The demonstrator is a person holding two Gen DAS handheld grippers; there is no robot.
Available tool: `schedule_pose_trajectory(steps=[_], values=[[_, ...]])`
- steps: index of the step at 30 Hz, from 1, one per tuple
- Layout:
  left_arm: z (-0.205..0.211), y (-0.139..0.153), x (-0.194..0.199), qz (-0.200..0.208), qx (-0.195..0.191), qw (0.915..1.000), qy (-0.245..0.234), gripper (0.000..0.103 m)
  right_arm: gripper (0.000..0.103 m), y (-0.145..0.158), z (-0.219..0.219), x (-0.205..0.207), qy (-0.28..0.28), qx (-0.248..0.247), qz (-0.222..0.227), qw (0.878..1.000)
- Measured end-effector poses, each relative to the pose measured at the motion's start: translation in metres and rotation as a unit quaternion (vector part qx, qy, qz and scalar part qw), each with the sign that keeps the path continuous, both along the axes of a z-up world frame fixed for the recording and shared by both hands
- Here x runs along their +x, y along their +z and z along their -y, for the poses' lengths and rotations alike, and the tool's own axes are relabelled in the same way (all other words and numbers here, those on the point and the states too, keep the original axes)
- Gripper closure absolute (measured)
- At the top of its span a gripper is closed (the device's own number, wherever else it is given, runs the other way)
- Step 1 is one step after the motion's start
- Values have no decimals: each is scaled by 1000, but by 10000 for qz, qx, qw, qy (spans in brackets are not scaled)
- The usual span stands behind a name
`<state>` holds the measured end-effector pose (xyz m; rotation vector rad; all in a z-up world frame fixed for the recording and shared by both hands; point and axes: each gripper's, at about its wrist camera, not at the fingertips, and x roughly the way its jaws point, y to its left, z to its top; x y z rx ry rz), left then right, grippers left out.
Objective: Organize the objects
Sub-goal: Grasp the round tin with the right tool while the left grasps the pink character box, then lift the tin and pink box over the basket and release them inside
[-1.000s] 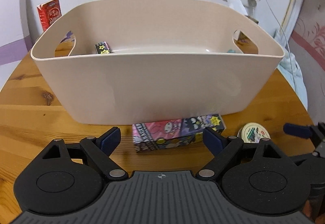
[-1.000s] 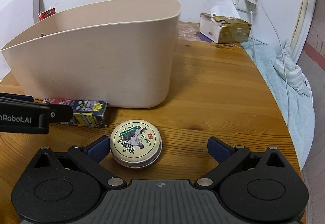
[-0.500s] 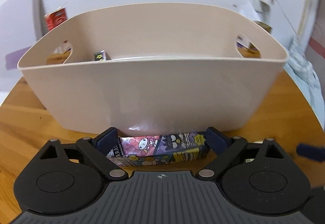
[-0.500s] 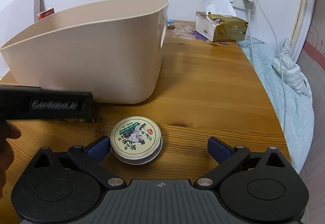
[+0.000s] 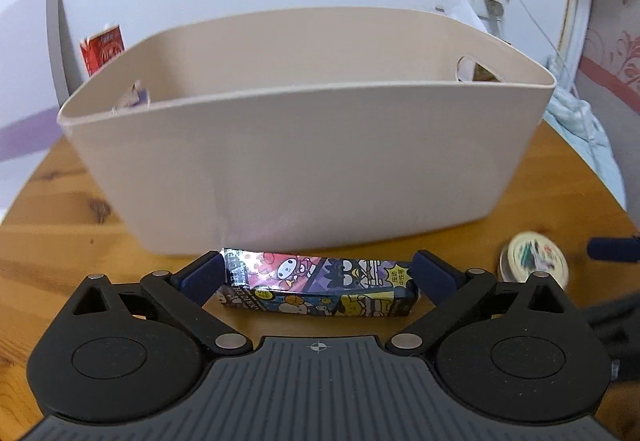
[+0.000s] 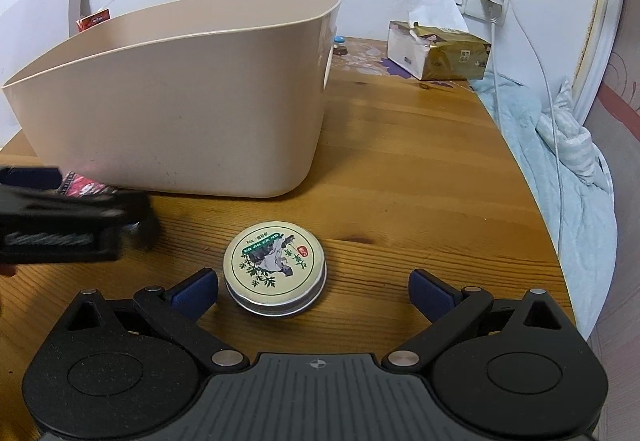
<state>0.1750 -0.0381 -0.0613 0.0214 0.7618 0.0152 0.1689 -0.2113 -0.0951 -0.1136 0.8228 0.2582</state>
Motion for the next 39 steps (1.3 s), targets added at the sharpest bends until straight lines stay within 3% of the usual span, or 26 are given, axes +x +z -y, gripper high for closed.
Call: schedule_pose_trajectory(steps=[6,10,13,17,20,24,27,30,31,35,37,39], values=[[-21,4,-18,-161,-154,9995,-241,1,0,1,0,-2,28,2,-2,10000],[-28,15,-25,-28,-378,9993,-48,1,0,2,0,-3,76,25,14,10000],[-30,22,-23,69,-573,9977,353,1,0,3,-1,-3,133,35,66,9999],[-18,19,-11,246,-52,9910,1312,1,0,2,-2,0,154,53,73,9998],[-11,3,3,-191,190,9872,1571,1,0,0,-4,2,131,104,73,9998],[-12,-13,2,-742,21,9864,1468,1,2,-4,-6,3,110,191,65,9997],[-15,-16,-9,-732,-143,9866,1454,1,6,-6,-10,1,119,134,146,9997],[-17,-16,-11,-750,-155,9884,1308,4,19,-6,-15,-3,133,87,273,9995],[-17,-15,-12,-732,-153,9893,1251,7,24,-6,-17,-5,169,81,302,9994],[-16,-9,-18,-680,-140,9925,1003,43,49,-4,-23,-13,228,126,363,9990],[-17,-6,-22,-692,-147,9936,882,58,52,-3,-25,-17,248,124,389,9989],[-18,-6,-28,-692,-174,9943,792,80,52,-3,-27,-20,227,110,395,9989]])
